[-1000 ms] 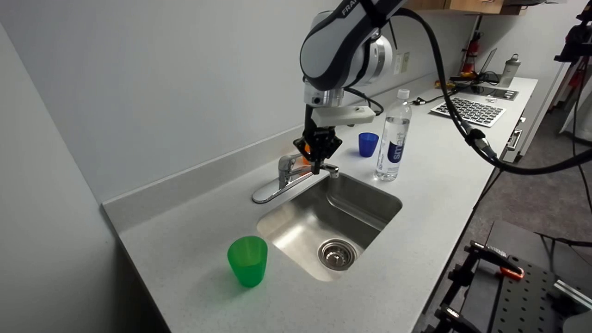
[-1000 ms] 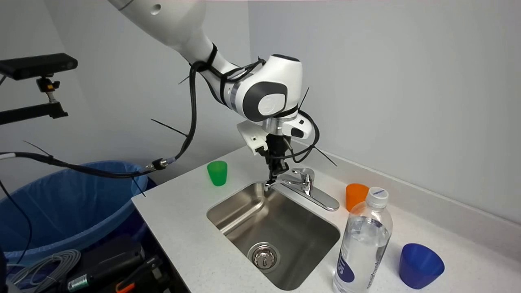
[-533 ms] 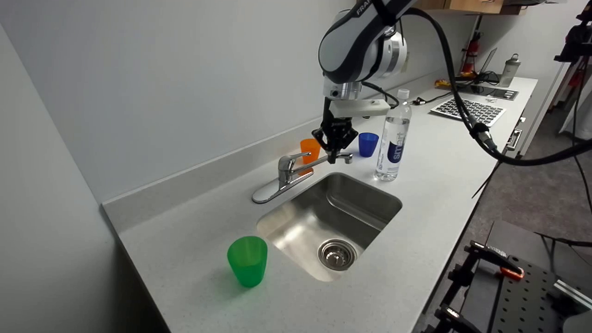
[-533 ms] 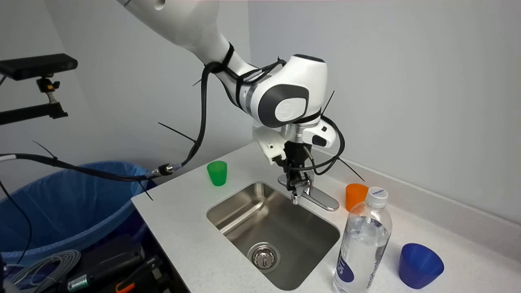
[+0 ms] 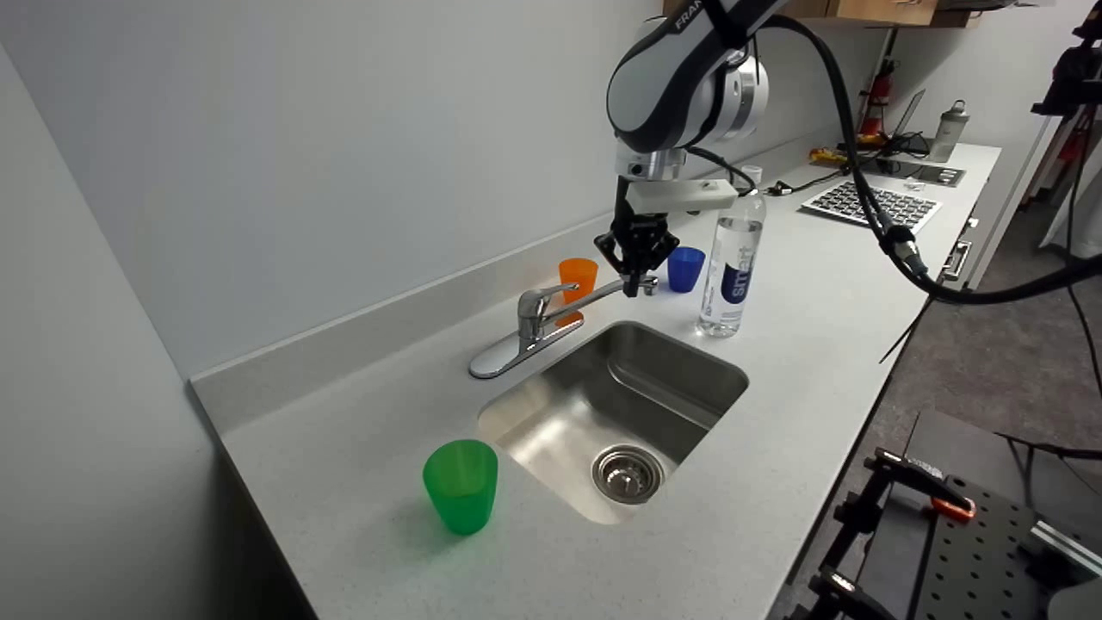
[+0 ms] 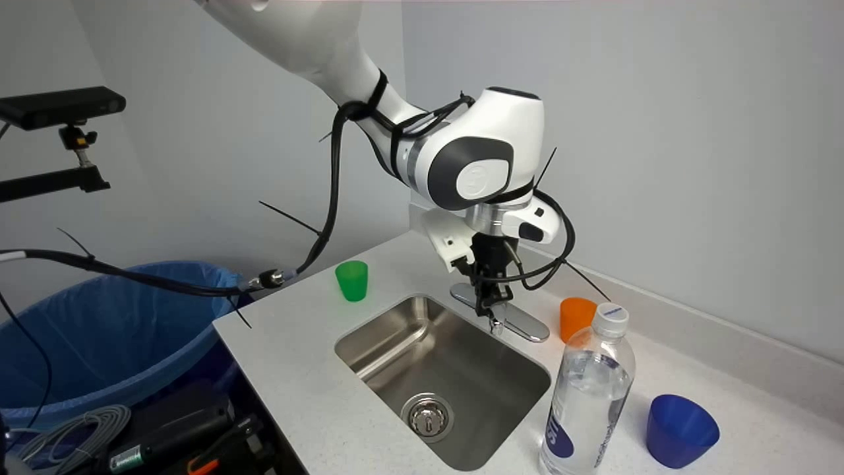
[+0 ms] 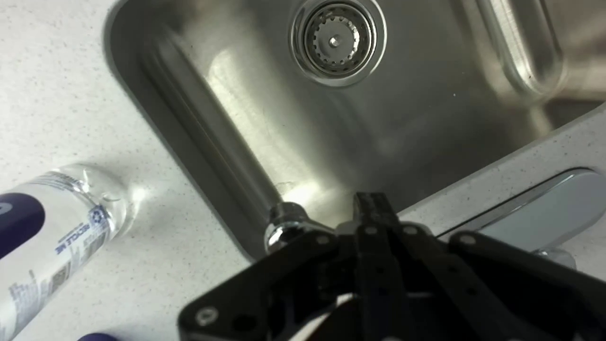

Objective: Move the tap nozzle to the right

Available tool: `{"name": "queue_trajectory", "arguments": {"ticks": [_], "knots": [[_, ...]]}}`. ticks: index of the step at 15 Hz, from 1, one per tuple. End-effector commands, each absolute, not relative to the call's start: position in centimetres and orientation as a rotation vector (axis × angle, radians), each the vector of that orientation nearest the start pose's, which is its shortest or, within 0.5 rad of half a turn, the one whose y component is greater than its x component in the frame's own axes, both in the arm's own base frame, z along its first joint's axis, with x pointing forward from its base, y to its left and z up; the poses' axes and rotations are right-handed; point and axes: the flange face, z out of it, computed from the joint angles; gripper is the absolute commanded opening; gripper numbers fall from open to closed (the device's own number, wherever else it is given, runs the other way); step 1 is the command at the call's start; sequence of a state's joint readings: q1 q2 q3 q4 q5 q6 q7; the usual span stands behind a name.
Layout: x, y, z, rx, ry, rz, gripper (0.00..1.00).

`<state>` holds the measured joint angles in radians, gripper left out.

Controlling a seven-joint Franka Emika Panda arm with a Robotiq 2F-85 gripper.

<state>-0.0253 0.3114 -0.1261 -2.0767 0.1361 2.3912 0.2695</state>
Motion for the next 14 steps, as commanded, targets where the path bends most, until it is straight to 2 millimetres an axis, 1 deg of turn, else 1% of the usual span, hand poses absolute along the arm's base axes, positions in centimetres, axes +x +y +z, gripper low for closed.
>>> {"name": "queue_trajectory", "arguments": {"ticks": [1, 8, 9, 10, 11, 12, 14], "knots": [[57.33, -9.86, 28.76, -2.961, 0.86, -0.027, 0.0], [57.4, -10.04, 28.71, -2.879, 0.928, -0.048, 0.0], [57.4, -10.1, 28.71, -2.877, 0.917, -0.052, 0.11], [57.42, -10.15, 28.71, -2.875, 0.909, -0.055, 0.02], [57.45, -10.19, 28.72, -2.872, 0.906, -0.06, 0.03], [57.46, -10.16, 28.71, -2.862, 0.902, -0.061, 0.0], [57.5, -10.22, 28.71, -2.85, 0.896, -0.069, 0.0]]}}
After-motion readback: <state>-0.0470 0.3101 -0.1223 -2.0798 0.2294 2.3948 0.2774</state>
